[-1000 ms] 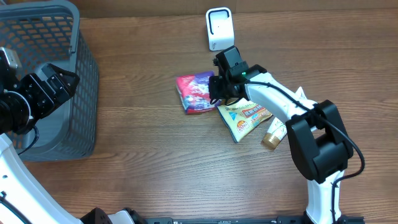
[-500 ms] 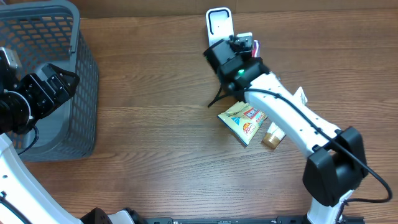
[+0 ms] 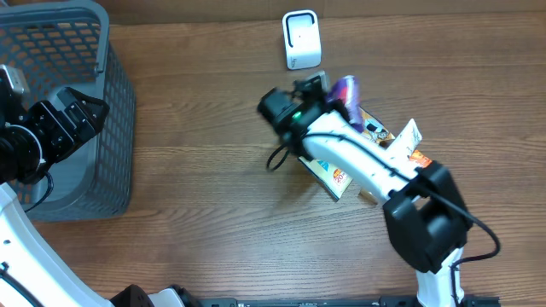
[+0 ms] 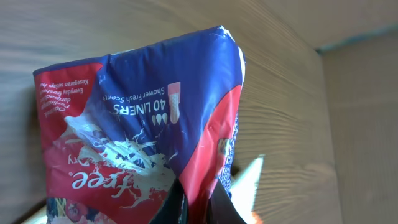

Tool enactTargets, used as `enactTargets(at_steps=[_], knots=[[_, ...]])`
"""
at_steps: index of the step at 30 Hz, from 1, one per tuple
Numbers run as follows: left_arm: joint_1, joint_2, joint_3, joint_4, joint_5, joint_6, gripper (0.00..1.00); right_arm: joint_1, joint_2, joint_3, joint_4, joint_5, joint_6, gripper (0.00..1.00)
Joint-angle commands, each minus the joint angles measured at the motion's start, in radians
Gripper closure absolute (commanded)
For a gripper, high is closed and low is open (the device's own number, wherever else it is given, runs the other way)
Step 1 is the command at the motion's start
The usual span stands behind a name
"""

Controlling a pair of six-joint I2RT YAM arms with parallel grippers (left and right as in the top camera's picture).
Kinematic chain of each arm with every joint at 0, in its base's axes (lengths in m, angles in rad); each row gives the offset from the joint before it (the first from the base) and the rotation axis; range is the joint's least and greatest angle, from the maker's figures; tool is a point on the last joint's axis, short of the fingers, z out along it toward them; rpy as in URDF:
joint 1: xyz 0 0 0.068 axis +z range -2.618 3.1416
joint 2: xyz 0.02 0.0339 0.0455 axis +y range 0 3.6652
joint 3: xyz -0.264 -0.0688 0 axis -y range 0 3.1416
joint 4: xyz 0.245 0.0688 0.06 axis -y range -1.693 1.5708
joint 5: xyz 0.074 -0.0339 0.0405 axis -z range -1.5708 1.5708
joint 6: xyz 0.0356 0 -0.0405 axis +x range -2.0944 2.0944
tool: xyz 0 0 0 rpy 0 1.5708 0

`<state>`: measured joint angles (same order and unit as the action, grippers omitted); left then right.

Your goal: Scan the item barcode

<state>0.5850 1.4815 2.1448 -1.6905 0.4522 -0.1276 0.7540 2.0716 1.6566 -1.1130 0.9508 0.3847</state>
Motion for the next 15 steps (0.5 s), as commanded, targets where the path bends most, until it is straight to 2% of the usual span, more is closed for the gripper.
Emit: enactTargets(at_steps=[1, 4, 8, 10, 13, 15], knots=[[0.004, 0.002, -0.007, 0.001, 0.009, -0.007, 0.0, 0.066, 0.048, 0.004, 0.005, -0.003, 0.0, 0.95], [0.004, 0.002, -0.006, 0.001, 0.009, -0.007, 0.0, 0.125, 0.053, 0.005, 0.007, -0.021, 0.0, 0.87], [0.004, 0.002, -0.007, 0.001, 0.009, -0.007, 0.0, 0.223, 0.053, 0.022, 0.003, -0.057, 0.0, 0.82], [0.004, 0.002, -0.006, 0.001, 0.009, -0.007, 0.0, 0.283, 0.053, 0.045, 0.004, -0.109, 0.001, 0.66], [0.004, 0.002, -0.007, 0.001, 0.009, -0.007, 0.0, 0.345, 0.053, 0.104, 0.003, -0.214, 0.001, 0.5], [0.004, 0.002, -0.007, 0.001, 0.009, -0.007, 0.0, 0.37, 0.053, 0.167, -0.005, -0.269, 0.013, 0.24]])
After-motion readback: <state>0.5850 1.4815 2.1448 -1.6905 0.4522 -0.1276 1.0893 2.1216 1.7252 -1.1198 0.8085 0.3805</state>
